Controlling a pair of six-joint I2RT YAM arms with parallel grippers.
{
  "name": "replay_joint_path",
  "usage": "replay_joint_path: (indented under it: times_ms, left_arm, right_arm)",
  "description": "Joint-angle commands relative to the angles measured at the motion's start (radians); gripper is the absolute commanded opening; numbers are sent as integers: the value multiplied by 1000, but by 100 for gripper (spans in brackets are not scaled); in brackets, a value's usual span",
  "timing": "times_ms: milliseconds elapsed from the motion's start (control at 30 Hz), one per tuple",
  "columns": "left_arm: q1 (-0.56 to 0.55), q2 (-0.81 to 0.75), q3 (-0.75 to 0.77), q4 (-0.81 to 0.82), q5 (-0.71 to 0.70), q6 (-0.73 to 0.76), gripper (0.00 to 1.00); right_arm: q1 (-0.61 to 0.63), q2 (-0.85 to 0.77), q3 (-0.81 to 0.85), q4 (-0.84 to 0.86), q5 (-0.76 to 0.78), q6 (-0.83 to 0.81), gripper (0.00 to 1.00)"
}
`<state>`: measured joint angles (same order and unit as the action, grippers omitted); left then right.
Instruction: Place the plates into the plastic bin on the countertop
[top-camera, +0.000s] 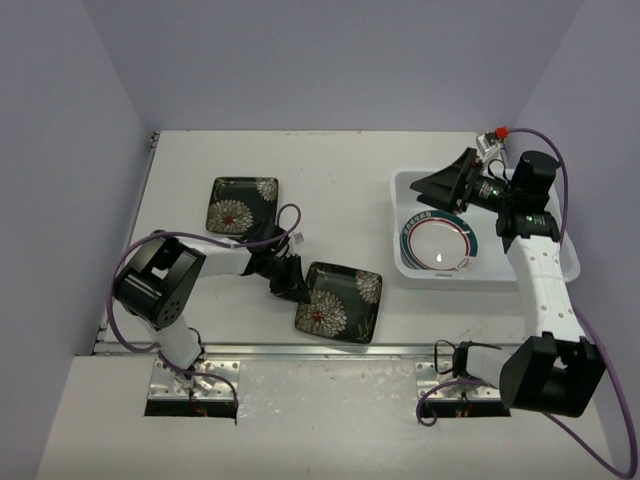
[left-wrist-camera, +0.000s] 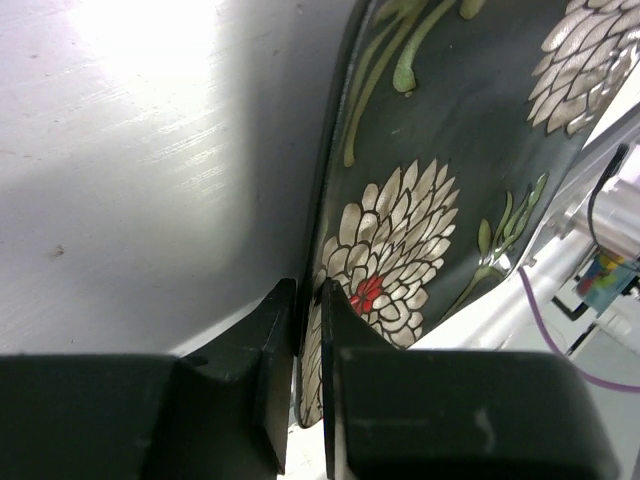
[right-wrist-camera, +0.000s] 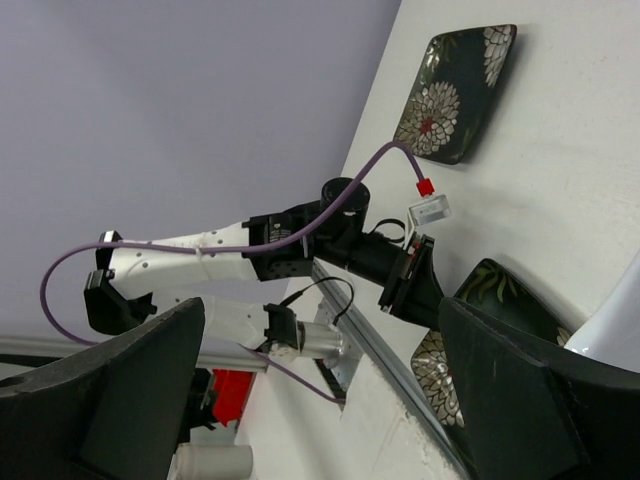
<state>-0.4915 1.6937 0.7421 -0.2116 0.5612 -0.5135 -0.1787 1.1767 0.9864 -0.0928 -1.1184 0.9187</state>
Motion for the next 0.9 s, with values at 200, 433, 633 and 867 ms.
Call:
replay_joint_path:
  times_ms: [200, 433, 633, 867]
  left_arm:
    - [27, -230, 32, -89, -234, -71, 0]
    - [88, -491, 168, -173, -234, -221, 0]
    - [105, -605, 235, -93, -207, -330, 0]
    - [101, -589, 264, 178, -12, -484, 0]
  right_arm:
    - [3, 21, 84, -201, 46, -242, 99]
    - [36, 53, 104, -307, 105, -349, 99]
    - [98, 84, 91, -279, 106, -302, 97]
    - [157, 117, 101, -226, 171, -224, 88]
